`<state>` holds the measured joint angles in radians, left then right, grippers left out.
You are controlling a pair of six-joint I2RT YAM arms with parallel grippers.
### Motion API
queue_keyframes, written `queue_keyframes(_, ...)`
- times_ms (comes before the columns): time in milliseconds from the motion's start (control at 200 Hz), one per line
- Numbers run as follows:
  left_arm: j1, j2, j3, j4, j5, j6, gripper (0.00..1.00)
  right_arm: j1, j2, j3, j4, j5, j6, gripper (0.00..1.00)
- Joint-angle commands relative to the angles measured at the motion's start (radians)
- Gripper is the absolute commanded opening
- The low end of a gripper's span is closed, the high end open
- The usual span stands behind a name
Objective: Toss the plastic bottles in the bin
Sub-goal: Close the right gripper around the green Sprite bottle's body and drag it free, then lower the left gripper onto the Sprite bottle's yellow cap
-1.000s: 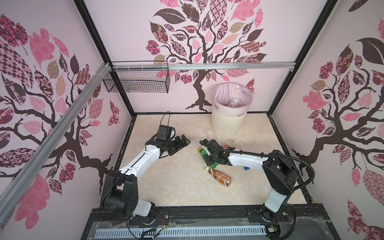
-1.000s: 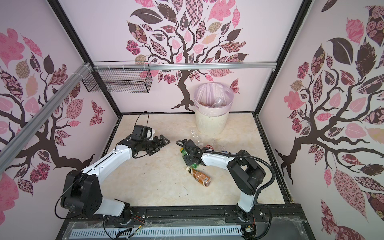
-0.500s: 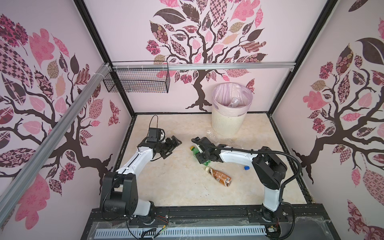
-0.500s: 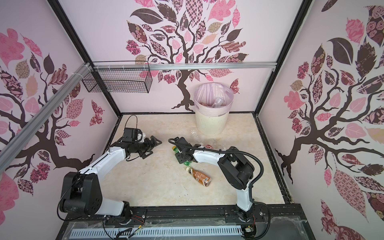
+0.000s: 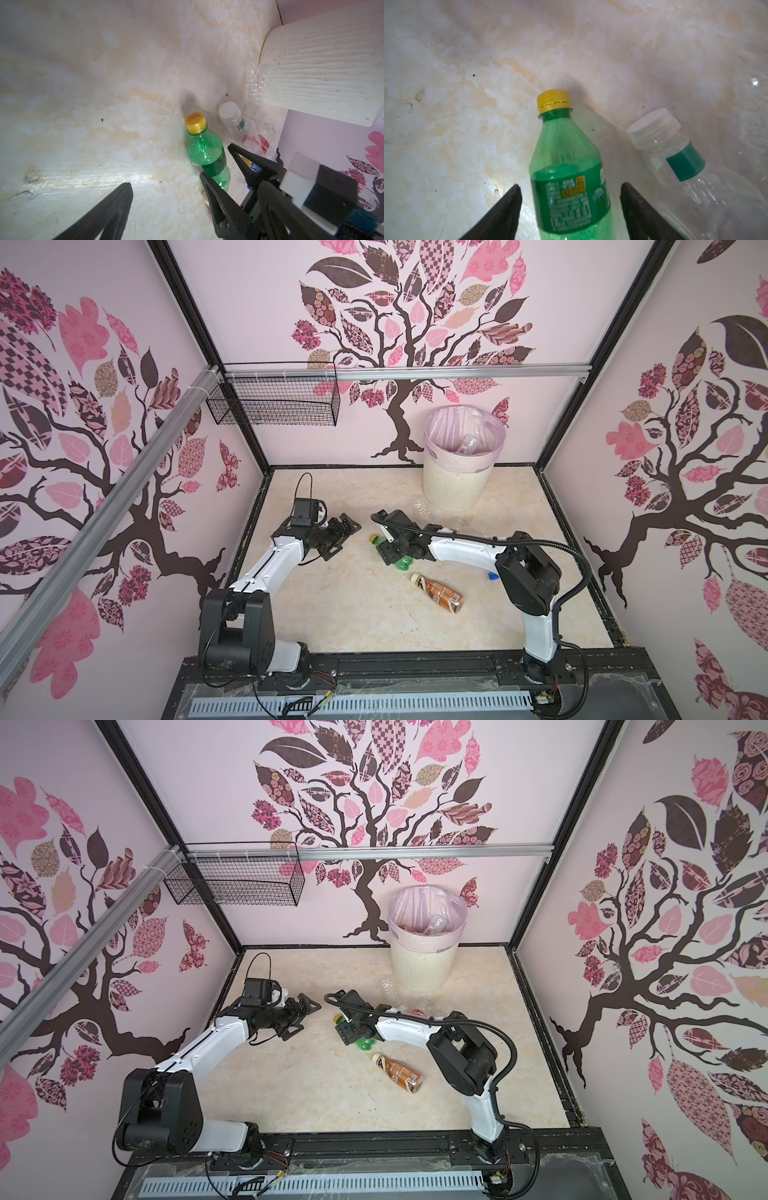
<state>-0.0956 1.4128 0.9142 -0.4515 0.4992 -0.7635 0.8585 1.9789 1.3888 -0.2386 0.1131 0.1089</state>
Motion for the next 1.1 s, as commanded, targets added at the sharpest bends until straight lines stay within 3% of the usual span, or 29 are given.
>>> queue_keyframes(0, 0.005, -0.005, -0.024, 0.009, 0.008, -0.006, 0.98, 0.004, 0.017, 0.028, -0.028, 0.019, -0.011, 0.80)
queue_keyframes(445, 0.006, -0.010, -0.080, 0.036, 0.041, -0.030, 0.98, 0.004, -0.084, -0.073, -0.010, 0.020, 0.008, 0.91)
queue_keyframes(595, 0.000, -0.014, -0.105, 0.056, 0.048, -0.045, 0.98, 0.005, -0.126, -0.142, 0.008, 0.037, 0.015, 0.99)
queue_keyframes(1095, -0.108, 0.044, -0.083, 0.106, 0.018, -0.110, 0.98, 0.004, -0.303, -0.236, -0.009, 0.081, 0.019, 0.99)
